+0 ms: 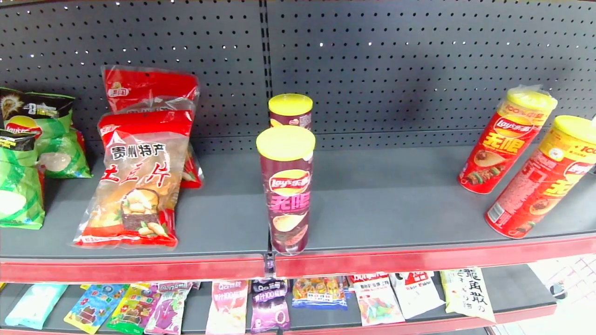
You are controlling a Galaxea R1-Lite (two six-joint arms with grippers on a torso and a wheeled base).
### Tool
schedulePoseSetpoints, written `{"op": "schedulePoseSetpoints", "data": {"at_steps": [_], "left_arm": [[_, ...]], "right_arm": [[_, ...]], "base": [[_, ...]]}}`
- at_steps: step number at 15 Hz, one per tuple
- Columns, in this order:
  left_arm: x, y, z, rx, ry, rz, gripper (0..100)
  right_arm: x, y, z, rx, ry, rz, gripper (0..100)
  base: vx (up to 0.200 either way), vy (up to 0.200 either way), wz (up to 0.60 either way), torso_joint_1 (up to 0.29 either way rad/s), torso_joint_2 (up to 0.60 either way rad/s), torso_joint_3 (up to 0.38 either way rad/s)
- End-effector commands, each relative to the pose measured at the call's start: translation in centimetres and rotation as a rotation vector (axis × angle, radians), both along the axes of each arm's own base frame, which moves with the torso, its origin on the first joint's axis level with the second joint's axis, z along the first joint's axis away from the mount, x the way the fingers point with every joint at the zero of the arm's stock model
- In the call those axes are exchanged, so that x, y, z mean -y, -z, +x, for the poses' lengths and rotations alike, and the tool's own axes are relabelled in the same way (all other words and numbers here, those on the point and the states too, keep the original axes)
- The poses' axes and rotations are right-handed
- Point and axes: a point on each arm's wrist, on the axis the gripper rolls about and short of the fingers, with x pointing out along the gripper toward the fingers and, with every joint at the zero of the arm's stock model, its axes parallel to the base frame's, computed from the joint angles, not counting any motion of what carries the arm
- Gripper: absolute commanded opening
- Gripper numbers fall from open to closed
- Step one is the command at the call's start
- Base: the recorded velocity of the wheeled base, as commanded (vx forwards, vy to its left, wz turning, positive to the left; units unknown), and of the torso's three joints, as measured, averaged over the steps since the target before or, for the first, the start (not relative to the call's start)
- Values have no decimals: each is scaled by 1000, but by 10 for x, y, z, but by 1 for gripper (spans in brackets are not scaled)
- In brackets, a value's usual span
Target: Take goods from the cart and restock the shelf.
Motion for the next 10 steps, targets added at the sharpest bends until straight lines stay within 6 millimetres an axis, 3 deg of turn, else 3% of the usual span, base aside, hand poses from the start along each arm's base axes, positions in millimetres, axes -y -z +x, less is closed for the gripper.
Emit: {"op": "schedulePoseSetpoints", "data": {"at_steps": [1,10], "left_arm": [[0,0,0,-1,-2,0,100],[0,0,0,-1,-2,0,100]], "right_arm": [[0,0,0,0,-2,0,100],[0,0,0,0,-3,1,100]], "base": [[0,-200,0,7,2,-7],[0,-200,0,1,2,4]]}}
